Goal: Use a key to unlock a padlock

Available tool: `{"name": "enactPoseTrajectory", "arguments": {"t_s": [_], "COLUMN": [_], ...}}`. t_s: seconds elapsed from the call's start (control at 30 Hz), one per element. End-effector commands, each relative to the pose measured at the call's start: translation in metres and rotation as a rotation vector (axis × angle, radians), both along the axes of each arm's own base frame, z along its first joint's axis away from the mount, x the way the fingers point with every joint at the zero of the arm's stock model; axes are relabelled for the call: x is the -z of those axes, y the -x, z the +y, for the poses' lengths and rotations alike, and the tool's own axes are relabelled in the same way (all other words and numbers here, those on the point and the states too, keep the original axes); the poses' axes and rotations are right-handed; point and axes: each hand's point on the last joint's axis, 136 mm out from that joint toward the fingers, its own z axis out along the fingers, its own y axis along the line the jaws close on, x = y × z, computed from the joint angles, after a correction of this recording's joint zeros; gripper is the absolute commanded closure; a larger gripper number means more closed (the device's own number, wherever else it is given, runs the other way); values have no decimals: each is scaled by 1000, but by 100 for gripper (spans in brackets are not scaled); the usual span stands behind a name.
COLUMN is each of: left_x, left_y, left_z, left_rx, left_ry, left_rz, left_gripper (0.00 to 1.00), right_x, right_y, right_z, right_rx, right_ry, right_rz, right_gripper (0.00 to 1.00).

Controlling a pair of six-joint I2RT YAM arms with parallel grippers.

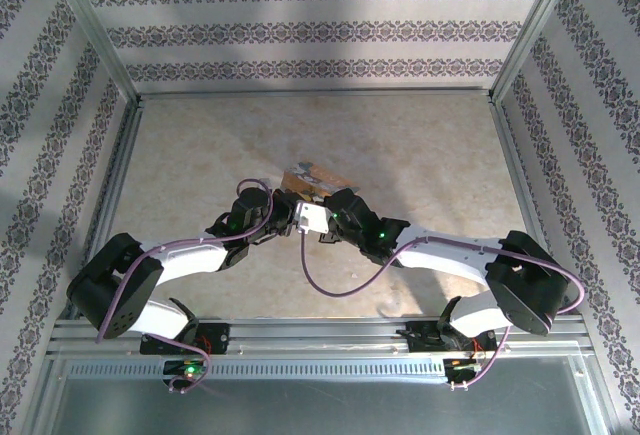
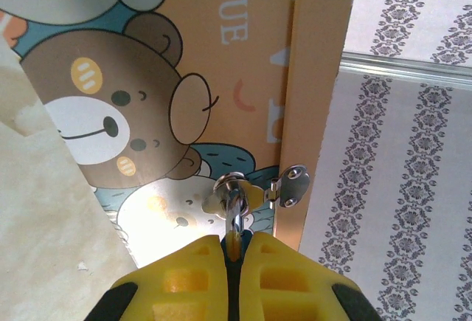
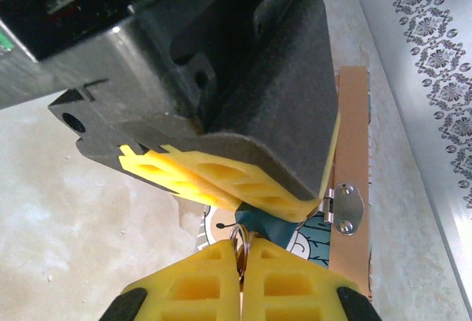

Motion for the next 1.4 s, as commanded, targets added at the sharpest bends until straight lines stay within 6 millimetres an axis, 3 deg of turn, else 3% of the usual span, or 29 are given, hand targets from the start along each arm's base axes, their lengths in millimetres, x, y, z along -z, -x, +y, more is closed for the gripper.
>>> {"name": "enactPoseTrajectory", "arguments": {"t_s": [0.0, 0.5, 1.03, 1.37], "left_x": [-27, -27, -22, -21], "left_y": [2, 2, 3, 3], "left_z": [-19, -21, -23, -23], "left_rx": [63, 69, 75, 76], "left_ry": [64, 65, 63, 49], "left_rz": [-60, -61, -55, -61], "left_gripper": [100, 100, 100, 100], "right_x": [-4, -15, -47, -44], "right_y": [-11, -15, -8, -1], "right_z": [-2, 2, 22, 15], "right_rx": [63, 121, 187, 203], "right_ry": [-29, -150, -513, -554], "right_rz": [-13, 7, 189, 228], "right_gripper": [100, 100, 100, 100]}}
